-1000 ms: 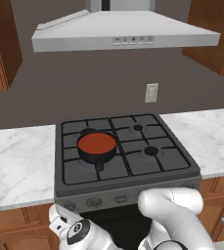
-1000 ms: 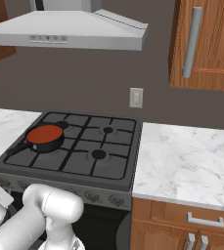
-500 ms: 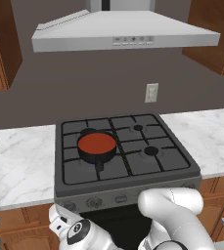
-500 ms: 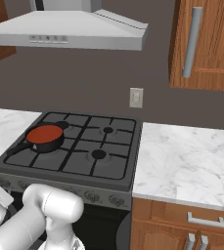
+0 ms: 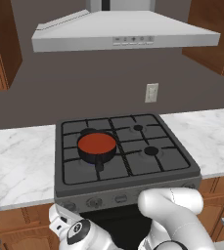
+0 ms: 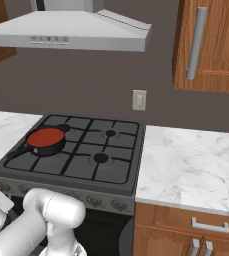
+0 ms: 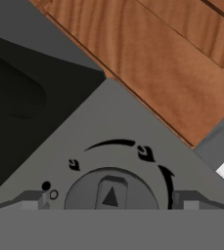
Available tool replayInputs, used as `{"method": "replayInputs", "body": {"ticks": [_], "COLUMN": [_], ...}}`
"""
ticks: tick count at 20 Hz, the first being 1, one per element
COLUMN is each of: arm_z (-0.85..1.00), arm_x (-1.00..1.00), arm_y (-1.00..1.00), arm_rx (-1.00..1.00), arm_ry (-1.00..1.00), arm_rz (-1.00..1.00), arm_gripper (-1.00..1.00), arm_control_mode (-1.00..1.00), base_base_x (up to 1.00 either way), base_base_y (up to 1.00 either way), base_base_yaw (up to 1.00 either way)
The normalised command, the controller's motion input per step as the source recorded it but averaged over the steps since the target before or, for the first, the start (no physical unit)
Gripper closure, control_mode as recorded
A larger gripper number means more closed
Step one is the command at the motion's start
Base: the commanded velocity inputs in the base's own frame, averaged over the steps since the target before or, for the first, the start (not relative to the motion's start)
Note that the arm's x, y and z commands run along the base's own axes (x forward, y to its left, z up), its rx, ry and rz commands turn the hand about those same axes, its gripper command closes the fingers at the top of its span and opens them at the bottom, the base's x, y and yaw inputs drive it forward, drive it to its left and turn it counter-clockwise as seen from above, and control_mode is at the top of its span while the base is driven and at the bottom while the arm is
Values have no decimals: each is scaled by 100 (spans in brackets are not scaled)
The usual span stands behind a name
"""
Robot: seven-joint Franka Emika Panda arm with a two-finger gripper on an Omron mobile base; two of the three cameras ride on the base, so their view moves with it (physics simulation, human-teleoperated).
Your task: Wait until the marinara sauce is simmered to a deep red color and then turn off the stove.
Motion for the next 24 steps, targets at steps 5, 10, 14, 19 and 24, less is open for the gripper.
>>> {"method": "replayInputs", "body": {"ticks": [5,10,14,19,24], "arm_z": [0,0,0,0,0], "arm_x": [0,0,0,0,0], "arm_y": [0,0,0,0,0], "arm_rx": [0,0,0,0,0], "arm_ry": [0,0,0,0,0], "arm_rz": [0,0,0,0,0], "arm_gripper": [-100,-100,-100,-100,-100], "arm_control_mode": [-100,-100,-100,-100,-100], "base_base_x": [0,0,0,0,0], "base_base_y": [0,0,0,0,0], "base_base_yaw": [0,0,0,0,0]}}
